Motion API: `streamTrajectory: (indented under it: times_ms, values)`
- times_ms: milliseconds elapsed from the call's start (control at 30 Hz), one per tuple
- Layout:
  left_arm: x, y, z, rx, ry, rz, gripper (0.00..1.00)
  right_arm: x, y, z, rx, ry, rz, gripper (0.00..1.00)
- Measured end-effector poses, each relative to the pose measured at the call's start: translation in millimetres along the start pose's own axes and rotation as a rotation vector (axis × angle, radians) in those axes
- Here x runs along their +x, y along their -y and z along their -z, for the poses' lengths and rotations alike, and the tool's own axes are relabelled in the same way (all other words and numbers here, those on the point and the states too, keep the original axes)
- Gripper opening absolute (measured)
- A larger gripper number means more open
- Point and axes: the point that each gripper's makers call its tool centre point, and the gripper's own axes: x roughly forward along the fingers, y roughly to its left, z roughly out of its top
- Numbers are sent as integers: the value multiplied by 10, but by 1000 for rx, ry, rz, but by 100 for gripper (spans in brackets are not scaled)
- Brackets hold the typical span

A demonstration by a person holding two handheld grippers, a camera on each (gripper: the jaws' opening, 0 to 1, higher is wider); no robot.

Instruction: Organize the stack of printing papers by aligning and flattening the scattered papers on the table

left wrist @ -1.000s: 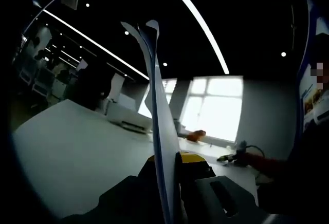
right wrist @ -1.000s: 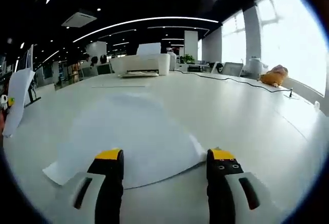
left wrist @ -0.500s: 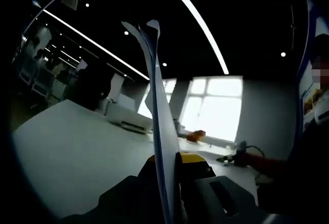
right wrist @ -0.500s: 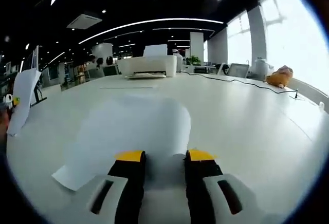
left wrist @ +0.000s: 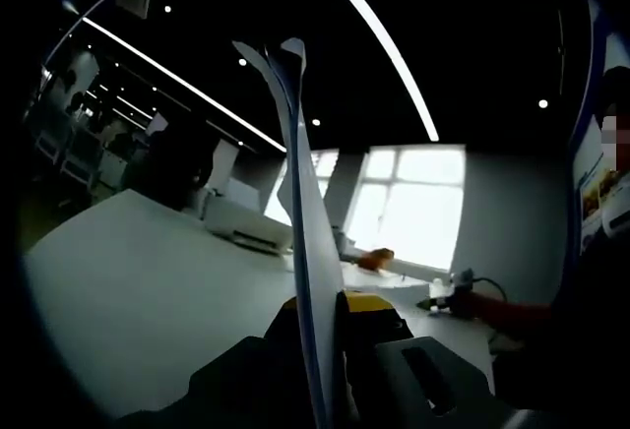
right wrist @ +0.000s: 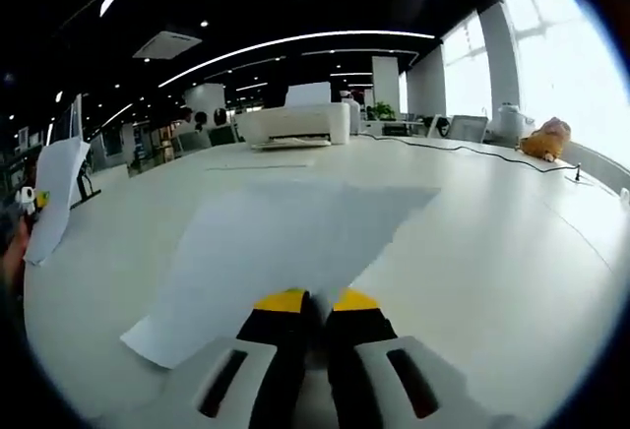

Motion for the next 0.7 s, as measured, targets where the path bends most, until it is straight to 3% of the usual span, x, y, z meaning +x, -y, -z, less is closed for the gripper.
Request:
streamTrajectory:
  times_ms: [333, 533, 700]
  values:
    - [-2, 0, 2, -1, -1, 0, 6, -56, -63, -11, -87, 10, 13, 0]
    - [-2, 6, 3, 0, -1, 0, 6, -98, -116, -82, -170, 53, 15, 0]
    - [-2, 6, 5, 0, -2, -1, 6, -151, -112, -186, -176, 107, 19, 0]
